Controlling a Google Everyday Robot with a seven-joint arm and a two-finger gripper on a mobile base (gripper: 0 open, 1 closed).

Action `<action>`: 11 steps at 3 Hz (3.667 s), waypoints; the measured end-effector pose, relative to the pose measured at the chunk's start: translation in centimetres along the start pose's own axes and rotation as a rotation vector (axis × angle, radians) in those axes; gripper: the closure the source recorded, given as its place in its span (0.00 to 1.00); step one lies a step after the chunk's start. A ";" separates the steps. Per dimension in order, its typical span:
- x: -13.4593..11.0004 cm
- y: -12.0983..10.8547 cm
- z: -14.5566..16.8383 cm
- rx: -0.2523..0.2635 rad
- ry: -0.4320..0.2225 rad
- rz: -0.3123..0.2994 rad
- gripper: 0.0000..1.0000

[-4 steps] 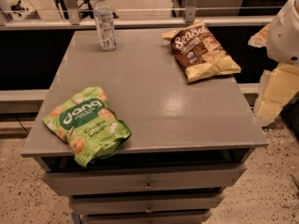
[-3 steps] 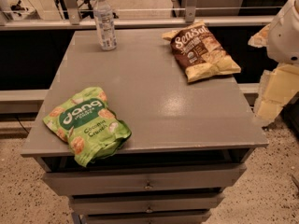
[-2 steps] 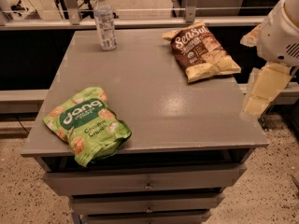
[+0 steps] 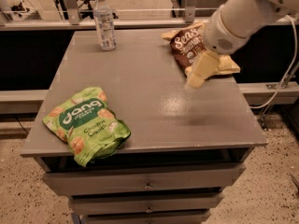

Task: Knock blue plastic bottle over

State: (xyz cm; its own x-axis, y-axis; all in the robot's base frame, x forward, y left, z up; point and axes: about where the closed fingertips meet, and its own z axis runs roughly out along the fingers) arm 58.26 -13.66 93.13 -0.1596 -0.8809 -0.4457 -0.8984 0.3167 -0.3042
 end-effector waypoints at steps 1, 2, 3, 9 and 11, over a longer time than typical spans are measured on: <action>-3.4 -4.2 4.3 0.004 -0.100 0.016 0.00; -3.4 -4.2 4.3 0.004 -0.100 0.016 0.00; -3.6 -4.4 5.2 0.013 -0.126 0.048 0.00; -20.2 -19.3 20.1 0.132 -0.735 0.379 0.00; -25.3 -18.2 19.4 0.039 -0.841 0.338 0.00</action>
Offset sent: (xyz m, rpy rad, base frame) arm 0.0498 0.0280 -0.0065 0.0801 -0.0256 0.0134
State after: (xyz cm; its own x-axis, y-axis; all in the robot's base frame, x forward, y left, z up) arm 86.57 9.75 93.57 -0.0474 -0.1963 -0.9794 -0.8411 0.5368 -0.0669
